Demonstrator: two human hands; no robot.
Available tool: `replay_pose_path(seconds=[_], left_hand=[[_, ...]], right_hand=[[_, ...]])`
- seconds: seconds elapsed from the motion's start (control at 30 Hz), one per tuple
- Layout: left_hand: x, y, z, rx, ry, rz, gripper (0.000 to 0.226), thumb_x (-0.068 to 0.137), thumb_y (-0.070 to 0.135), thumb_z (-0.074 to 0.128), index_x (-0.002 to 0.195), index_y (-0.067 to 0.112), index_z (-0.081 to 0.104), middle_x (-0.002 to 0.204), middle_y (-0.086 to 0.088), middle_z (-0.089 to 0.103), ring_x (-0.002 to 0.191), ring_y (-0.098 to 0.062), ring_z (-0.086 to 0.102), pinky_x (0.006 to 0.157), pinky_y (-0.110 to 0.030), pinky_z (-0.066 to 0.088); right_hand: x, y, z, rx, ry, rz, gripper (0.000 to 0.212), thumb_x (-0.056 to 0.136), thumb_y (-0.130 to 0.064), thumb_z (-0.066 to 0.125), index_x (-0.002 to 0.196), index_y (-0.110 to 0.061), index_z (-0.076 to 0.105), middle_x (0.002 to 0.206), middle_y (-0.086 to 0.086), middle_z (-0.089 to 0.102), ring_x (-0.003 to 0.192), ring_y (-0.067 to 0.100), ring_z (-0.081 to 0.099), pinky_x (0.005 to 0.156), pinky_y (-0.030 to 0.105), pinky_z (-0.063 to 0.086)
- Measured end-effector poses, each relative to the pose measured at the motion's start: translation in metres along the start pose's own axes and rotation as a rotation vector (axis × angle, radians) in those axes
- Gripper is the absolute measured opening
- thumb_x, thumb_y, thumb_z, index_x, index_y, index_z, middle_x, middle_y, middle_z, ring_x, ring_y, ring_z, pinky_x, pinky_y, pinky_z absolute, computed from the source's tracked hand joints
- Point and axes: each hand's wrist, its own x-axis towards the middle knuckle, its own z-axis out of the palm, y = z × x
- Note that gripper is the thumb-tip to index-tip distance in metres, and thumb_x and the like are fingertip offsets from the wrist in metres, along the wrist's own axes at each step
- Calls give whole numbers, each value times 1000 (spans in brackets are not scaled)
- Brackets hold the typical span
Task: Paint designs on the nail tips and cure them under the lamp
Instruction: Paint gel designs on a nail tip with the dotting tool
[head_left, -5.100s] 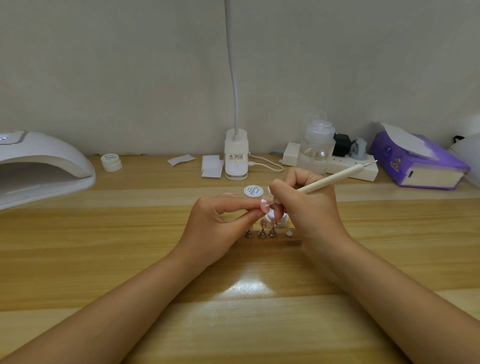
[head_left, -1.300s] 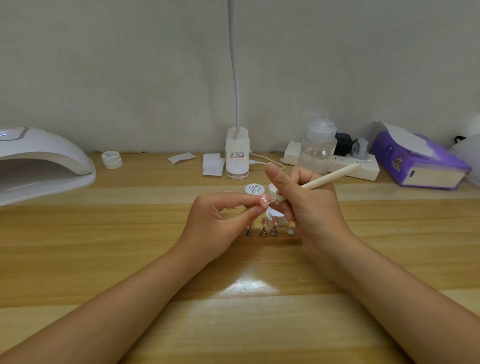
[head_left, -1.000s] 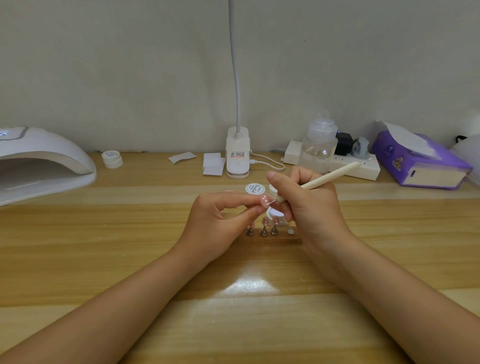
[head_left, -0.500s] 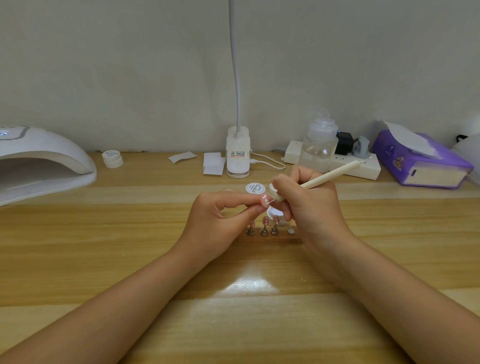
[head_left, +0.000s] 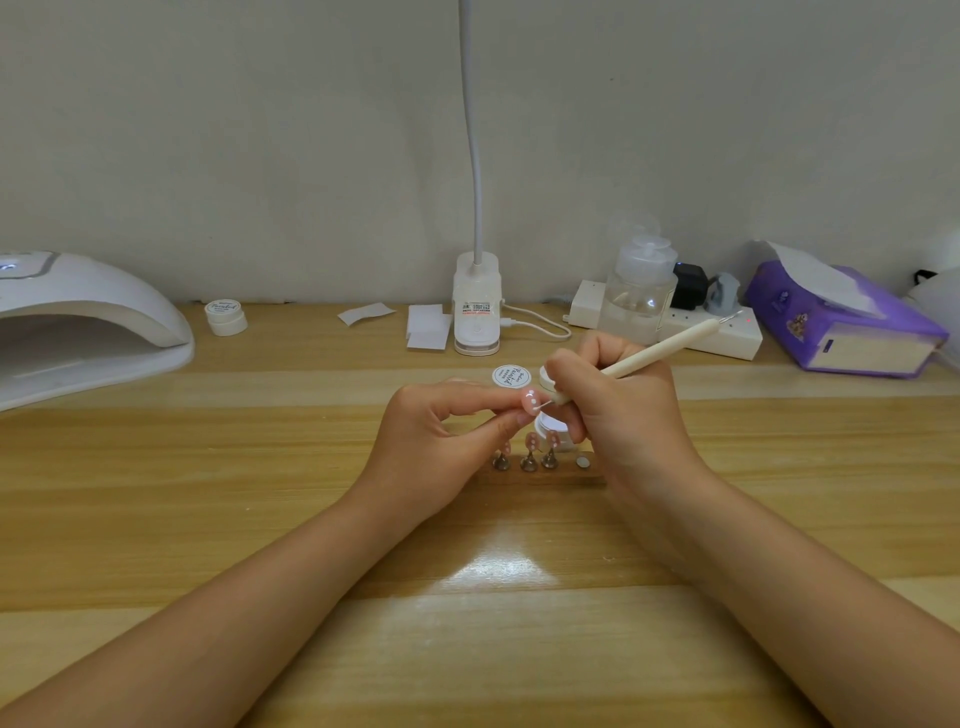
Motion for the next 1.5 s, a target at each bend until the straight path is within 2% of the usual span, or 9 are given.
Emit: replay_pose_path(seconds=[0.23,0.37,0.43,0.67,0.9,1.1,1.33,1.5], left_hand=[[0,-1,-1,4,-1,0,28,72,20,68,99,14,68,82,18,69,80,0,66,71,-12,48],[0,-1,-1,-1,5,6,26,72,20,68,98,17,69,80,20,70,79,-4,67,70,-15,51],[0,-1,-1,1,5,5,27,72,21,68,98,17,69,80,20,70,79,-3,67,70,-16,51],[0,0,-1,2,2,16,25,72,20,67,97,20,69,78,22,69,78,-3,67,68,-15,52],[1,-1,-1,0,-9,26,27,72,19,67,98,17,68,79,28,67,84,2,66,74,-11,49],[1,0,-1,-2,-6,25,23,72,19,67,95,21,69,78,26,68,80,0,67,70,-12,50],[0,-1,-1,1,-8,8,27,72,18,68,98,14,68,81,22,68,82,2,66,71,-9,47],[0,1,-1,10,1,7,22,72,21,67,94,23,69,78,26,68,78,0,67,68,-12,48]], right_hand=[[-1,-1,0,-5,-2,-5,36,74,5,54,47,-11,36,32,-6,39,29,8,38,38,18,39],[0,0,0,-6,6,-2,41,73,5,54,42,-16,36,32,-5,38,29,8,37,36,15,36],[0,1,0,4,11,3,46,73,5,53,39,-19,36,33,-6,37,29,7,36,36,15,35],[1,0,0,-3,0,-9,43,74,6,53,41,-17,37,33,-6,39,29,6,37,36,16,37],[0,1,0,-3,10,-7,39,74,5,54,45,-14,36,33,-6,39,29,7,37,36,15,37],[0,3,0,-12,5,-9,45,74,3,55,40,-21,37,32,-4,40,29,8,38,36,17,35],[0,3,0,-4,22,-12,38,74,4,54,45,-14,38,32,-5,41,28,7,39,36,15,38],[0,2,0,-11,14,-12,41,74,5,54,42,-17,38,33,-4,40,29,8,38,36,16,37]])
